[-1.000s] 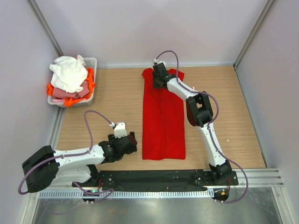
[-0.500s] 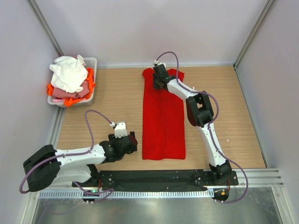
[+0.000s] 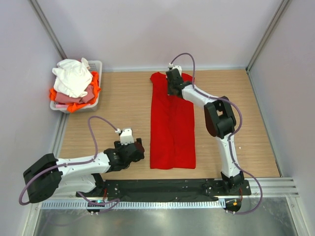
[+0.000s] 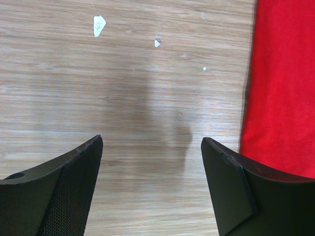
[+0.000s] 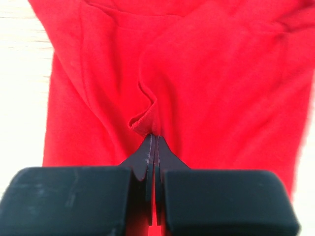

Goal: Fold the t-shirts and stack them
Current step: Fold the tshirt

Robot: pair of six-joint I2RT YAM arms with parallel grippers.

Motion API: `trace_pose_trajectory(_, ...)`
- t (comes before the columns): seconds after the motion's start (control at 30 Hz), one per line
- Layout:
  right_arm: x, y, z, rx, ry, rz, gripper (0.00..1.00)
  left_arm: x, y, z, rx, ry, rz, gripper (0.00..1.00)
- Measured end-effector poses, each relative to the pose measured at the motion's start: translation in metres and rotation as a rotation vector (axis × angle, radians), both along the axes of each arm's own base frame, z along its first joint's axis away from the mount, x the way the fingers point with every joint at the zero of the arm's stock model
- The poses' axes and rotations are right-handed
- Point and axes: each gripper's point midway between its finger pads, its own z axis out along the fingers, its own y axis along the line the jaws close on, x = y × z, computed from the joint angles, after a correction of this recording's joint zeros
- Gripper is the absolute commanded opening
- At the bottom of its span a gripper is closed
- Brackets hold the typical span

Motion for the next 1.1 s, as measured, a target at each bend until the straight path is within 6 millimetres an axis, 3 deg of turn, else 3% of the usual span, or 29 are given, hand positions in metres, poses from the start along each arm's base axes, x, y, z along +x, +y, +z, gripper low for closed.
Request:
trace_pose_trajectory(0.2, -0.016, -0.019, 0.012, -0.008, -0.02, -0.07, 0.02, 0.0, -0.001, 0.003, -0.014, -0.007, 0.002, 0.82)
trace_pose_trajectory(0.5, -0.034, -0.05, -0.01, -0.066, 0.015, -0.213, 0.01, -0.001, 0.002, 0.002, -0.019, -0.01, 0.002, 0.82)
trace_pose_trajectory(0.9, -0.046, -0.096, -0.016, -0.119, 0.004, -0.419, 0.01, -0.001, 0.002, 0.002, -0.021, -0.01, 0.001, 0.83)
trace_pose_trajectory(1.0, -0.048, -0.108, -0.017, -0.099, 0.004, -0.477, 0.13, -0.002, 0.002, 0.002, -0.02, -0.01, 0.001, 0.83)
trace_pose_trajectory(1.03, -0.048, -0.112, -0.02, -0.093, 0.009, -0.493, 0.35, -0.002, 0.002, 0.001, -0.018, -0.008, 0.001, 0.83)
trace_pose_trajectory(1.1, -0.05, -0.121, -0.026, -0.072, 0.026, -0.522, 0.62, -0.002, 0.003, -0.001, -0.008, -0.002, 0.001, 0.83)
